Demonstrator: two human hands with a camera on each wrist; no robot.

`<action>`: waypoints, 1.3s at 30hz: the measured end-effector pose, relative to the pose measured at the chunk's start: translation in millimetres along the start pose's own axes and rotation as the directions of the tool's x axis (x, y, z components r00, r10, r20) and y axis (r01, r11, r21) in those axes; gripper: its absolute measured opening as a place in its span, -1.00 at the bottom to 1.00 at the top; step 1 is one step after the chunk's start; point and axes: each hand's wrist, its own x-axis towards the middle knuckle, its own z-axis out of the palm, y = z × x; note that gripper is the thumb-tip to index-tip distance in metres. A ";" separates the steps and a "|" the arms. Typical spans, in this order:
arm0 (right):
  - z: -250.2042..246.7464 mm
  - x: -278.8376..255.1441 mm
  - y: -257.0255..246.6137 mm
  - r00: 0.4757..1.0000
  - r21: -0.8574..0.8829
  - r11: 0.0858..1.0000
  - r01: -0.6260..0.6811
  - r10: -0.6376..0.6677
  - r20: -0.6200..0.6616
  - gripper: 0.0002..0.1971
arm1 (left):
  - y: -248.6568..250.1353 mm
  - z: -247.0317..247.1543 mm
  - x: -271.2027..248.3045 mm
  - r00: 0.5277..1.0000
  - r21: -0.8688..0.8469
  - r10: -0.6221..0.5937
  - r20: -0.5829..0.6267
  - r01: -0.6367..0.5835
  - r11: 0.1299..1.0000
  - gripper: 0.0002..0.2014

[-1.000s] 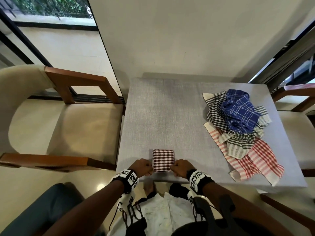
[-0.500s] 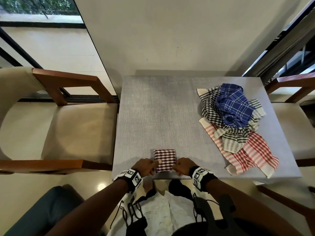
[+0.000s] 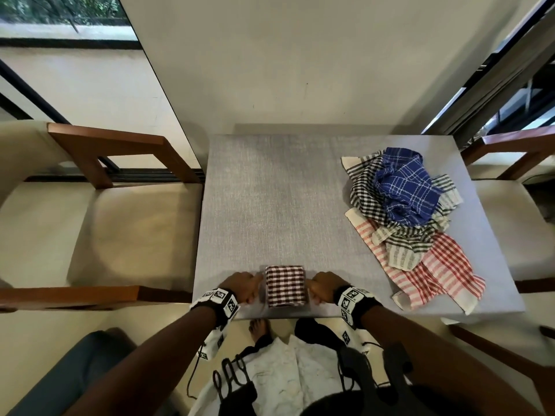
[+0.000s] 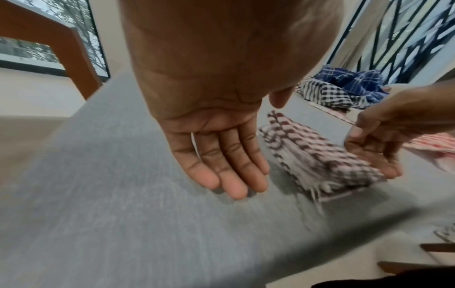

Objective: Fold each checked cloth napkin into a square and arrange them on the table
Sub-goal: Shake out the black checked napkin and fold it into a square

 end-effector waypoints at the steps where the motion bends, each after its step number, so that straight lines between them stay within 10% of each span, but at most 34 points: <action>1: -8.8 2.5 2.4 1.000 -0.025 1.000 -0.009 0.009 -0.023 -0.49 | 0.0 -9.3 1.1 1.000 0.046 -0.013 -0.010 0.013 0.999 -0.55; 8: -91.6 -4.5 5.1 0.976 -0.287 0.958 -0.005 -0.059 -0.212 -0.61 | 24.4 -67.6 19.8 0.991 0.014 0.027 -0.130 -0.025 1.000 -0.78; 16: -183.9 -19.2 20.2 0.792 -0.396 0.917 -0.042 -0.211 -0.573 -0.68 | 154.2 -84.0 34.4 0.939 -0.159 0.268 -0.215 -0.304 0.939 -0.80; 25: -224.1 -8.4 85.1 0.695 -0.583 0.811 -0.045 -0.394 -0.602 -0.67 | 251.3 -42.8 59.5 0.925 -0.141 0.344 -0.163 -0.367 0.919 -0.79; 39: -224.1 39.9 85.9 0.713 -0.841 0.539 -0.047 -0.572 -0.406 -0.72 | 260.8 5.0 70.3 0.965 -0.233 0.191 -0.181 -0.230 0.945 -0.77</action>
